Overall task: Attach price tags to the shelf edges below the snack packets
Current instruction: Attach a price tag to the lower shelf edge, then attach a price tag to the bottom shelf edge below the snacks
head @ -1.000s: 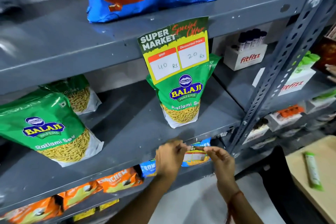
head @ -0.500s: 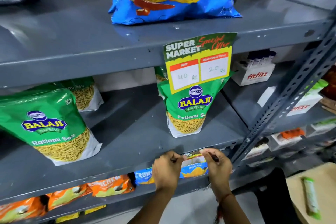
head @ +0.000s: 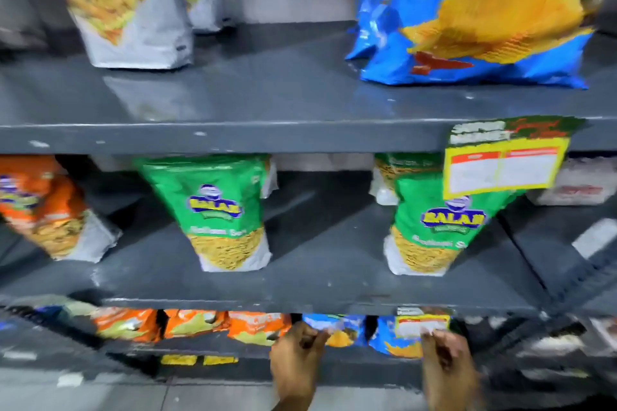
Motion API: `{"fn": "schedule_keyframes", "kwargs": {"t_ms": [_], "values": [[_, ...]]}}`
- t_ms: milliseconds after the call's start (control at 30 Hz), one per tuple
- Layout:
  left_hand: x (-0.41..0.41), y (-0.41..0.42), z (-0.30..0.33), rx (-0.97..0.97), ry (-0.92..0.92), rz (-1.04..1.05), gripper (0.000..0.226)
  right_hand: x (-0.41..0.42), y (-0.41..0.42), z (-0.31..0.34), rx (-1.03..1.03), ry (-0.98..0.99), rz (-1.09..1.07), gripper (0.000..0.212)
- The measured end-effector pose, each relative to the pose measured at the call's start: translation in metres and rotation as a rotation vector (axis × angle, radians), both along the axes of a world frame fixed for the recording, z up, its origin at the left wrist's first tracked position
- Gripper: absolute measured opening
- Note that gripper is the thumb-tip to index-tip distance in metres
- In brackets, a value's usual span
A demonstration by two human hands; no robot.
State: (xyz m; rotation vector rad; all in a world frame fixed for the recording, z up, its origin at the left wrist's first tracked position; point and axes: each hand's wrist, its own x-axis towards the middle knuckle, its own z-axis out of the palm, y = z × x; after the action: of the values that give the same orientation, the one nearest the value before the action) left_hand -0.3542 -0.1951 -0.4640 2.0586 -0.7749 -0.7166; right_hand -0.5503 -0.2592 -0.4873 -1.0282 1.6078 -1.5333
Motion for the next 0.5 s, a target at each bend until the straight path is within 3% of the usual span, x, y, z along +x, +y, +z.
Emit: {"fn": "schedule_keyframes", "kwargs": {"t_ms": [100, 200, 333, 400, 500], "values": [[0.057, 0.036, -0.002, 0.000, 0.073, 0.283, 0.035, 0.060, 0.015, 0.009, -0.016, 0.108, 0.265, 0.012], [0.114, 0.071, -0.005, -0.065, 0.157, 0.546, 0.033, 0.130, 0.026, 0.017, -0.017, 0.112, 0.494, 0.045], [0.182, 0.116, -0.010, -0.172, 0.285, 0.734, 0.030, 0.225, 0.061, 0.028, -0.164, 0.339, 0.821, 0.029], [0.213, 0.135, -0.014, -0.243, 0.437, 0.854, 0.028, 0.272, 0.086, 0.028, -0.202, 0.399, 0.994, 0.025], [0.261, 0.157, -0.018, -0.330, 0.689, 0.951, 0.017, 0.343, 0.120, 0.044, -0.334, 0.543, 1.159, 0.034]]}}
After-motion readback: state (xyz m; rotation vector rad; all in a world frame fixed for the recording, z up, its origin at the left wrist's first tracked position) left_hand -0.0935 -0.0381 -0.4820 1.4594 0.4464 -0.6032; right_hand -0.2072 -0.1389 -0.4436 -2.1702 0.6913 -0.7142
